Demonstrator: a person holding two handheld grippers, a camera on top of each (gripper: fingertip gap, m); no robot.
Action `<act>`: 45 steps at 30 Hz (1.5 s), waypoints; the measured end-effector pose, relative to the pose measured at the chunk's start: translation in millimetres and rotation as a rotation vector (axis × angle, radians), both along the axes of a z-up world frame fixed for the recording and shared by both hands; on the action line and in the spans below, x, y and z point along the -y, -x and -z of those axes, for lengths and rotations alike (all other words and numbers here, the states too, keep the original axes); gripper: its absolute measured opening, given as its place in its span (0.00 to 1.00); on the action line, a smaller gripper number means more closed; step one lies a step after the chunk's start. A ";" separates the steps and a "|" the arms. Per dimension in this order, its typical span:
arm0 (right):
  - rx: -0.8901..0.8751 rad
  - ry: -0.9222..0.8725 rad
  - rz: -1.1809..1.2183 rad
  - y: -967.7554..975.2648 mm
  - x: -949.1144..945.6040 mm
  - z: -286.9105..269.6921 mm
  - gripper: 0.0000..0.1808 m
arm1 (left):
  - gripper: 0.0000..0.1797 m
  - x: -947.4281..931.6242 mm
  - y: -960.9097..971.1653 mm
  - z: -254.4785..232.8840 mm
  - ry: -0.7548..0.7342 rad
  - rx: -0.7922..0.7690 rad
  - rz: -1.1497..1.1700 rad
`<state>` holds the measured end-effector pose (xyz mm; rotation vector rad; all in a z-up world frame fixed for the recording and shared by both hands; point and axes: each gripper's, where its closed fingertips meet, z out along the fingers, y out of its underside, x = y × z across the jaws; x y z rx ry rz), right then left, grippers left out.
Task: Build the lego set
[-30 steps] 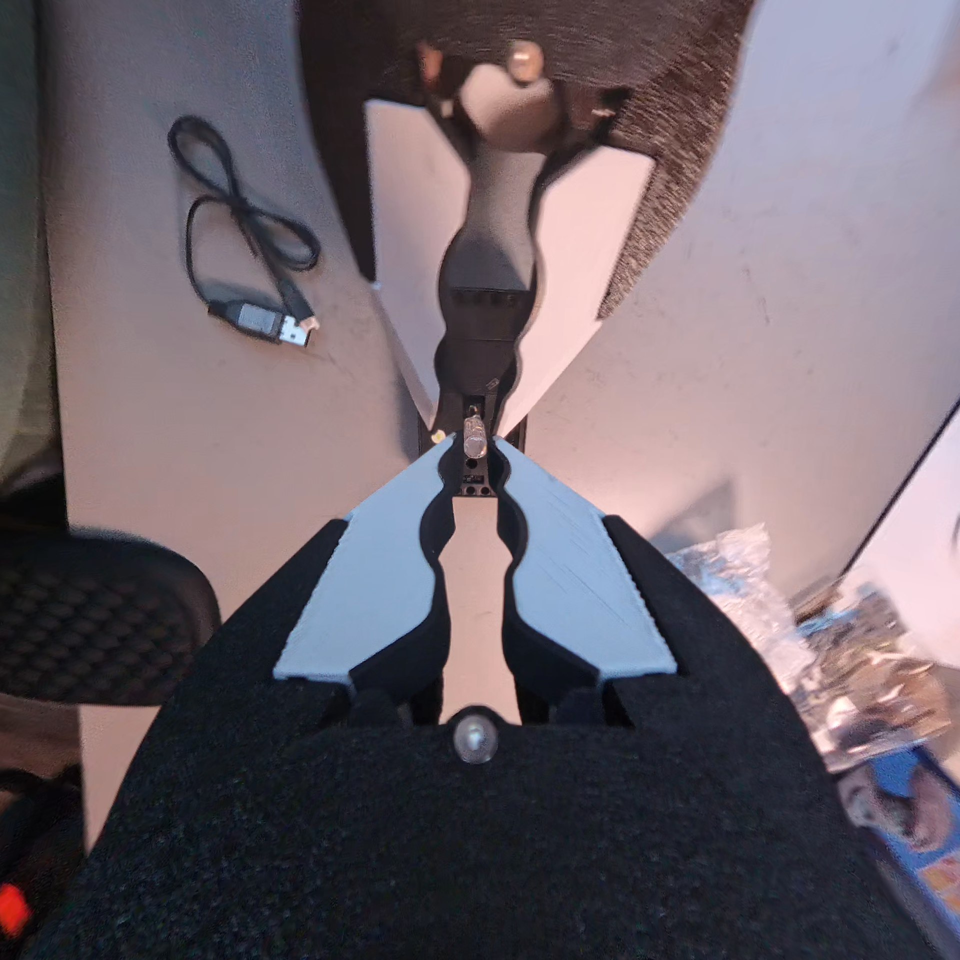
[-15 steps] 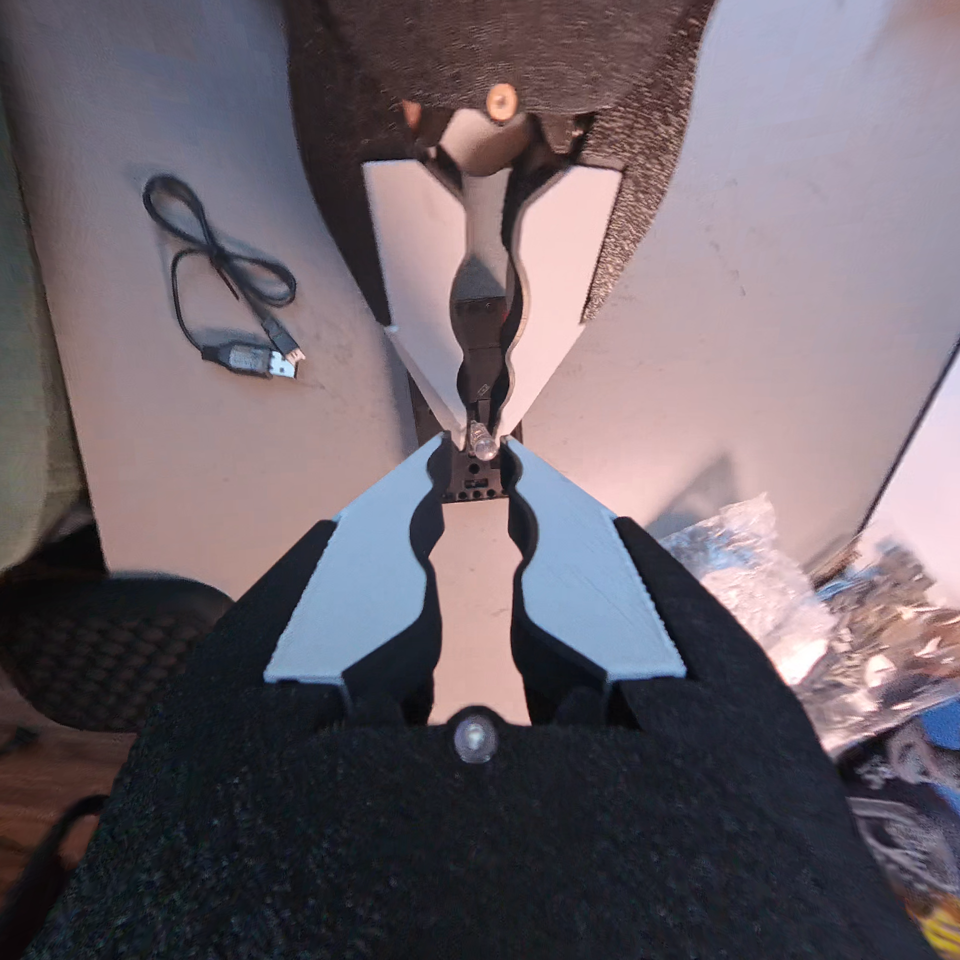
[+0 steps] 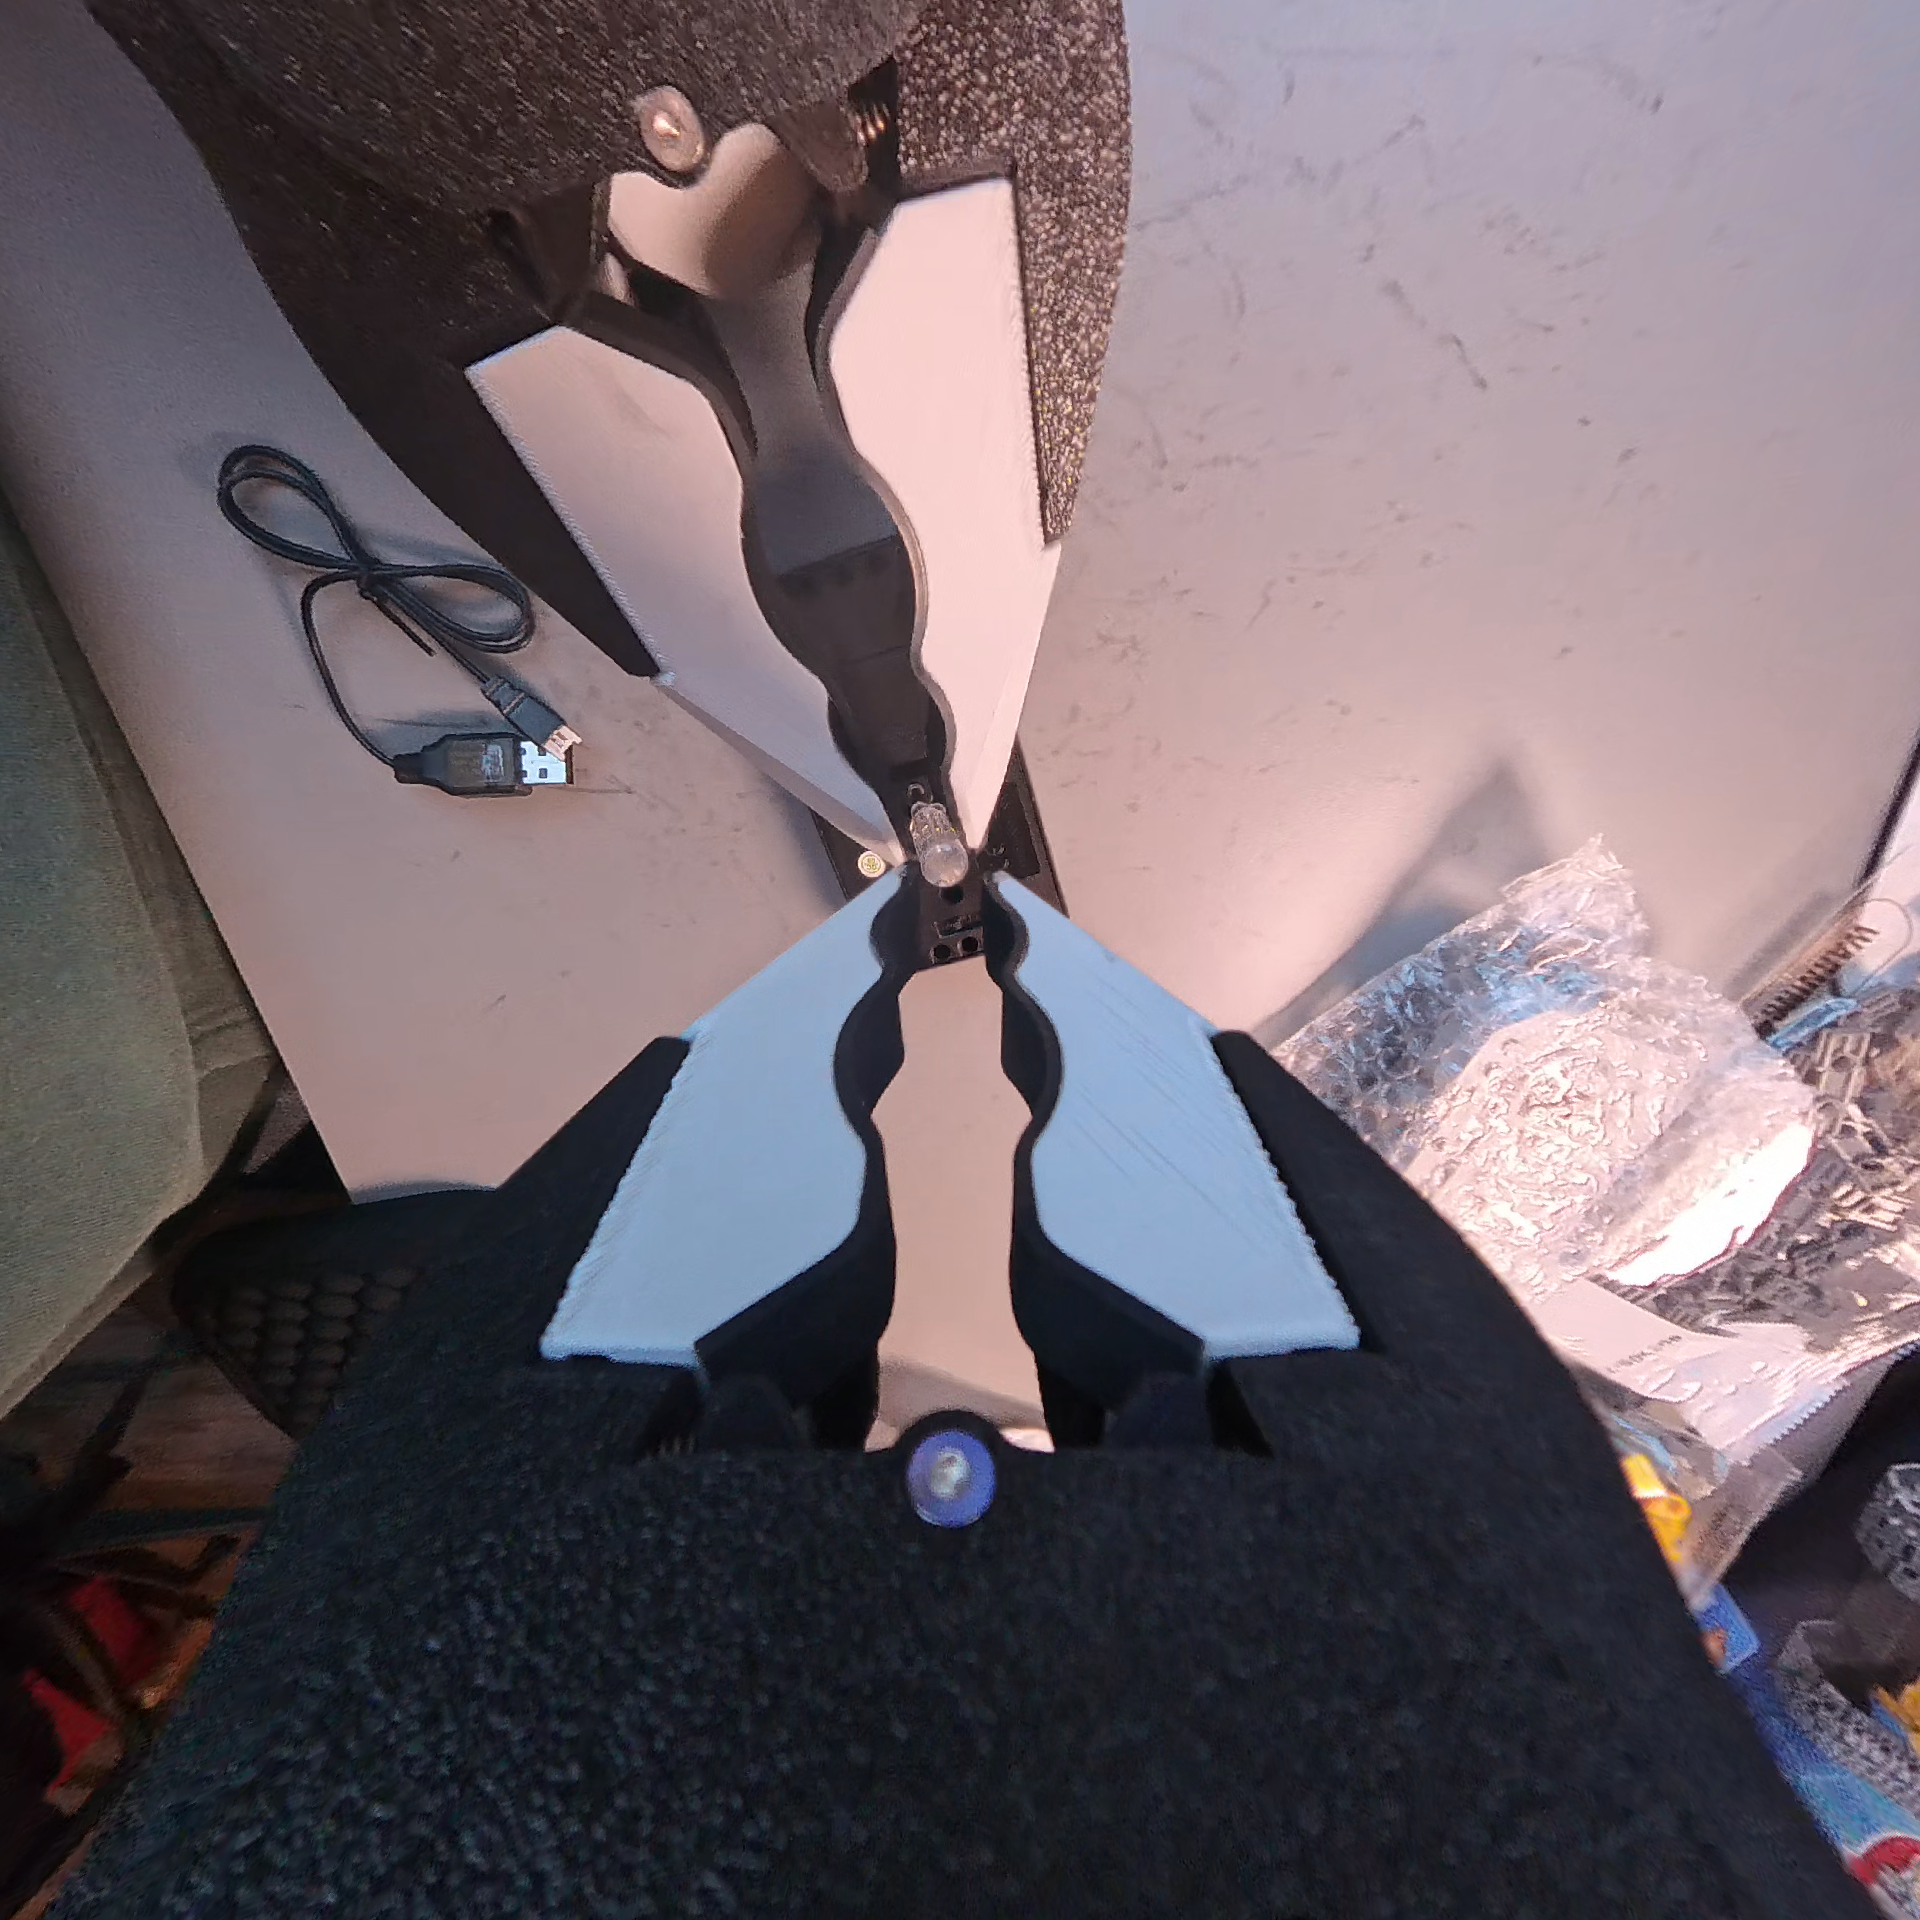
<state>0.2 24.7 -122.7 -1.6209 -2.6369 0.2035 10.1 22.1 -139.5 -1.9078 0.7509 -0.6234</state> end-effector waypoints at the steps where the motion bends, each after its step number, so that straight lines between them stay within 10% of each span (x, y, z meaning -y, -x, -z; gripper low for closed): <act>1: 0.009 0.011 0.016 -1.4 0.2 1.2 0.05 | 0.04 -0.1 0.1 0.0 -0.001 -0.003 -0.002; 11: 0.021 0.086 0.039 -1.0 5.8 6.0 0.04 | 0.05 1.8 -1.4 -0.2 -0.015 -0.026 0.009; 27: -0.037 -0.216 -0.948 -9.0 2.1 6.1 0.04 | 0.07 9.0 -5.9 4.6 -0.046 -0.034 0.173; 45: -0.005 0.089 -0.055 -1.9 8.4 4.7 0.04 | 0.04 5.1 -0.7 6.5 -0.053 -0.082 0.043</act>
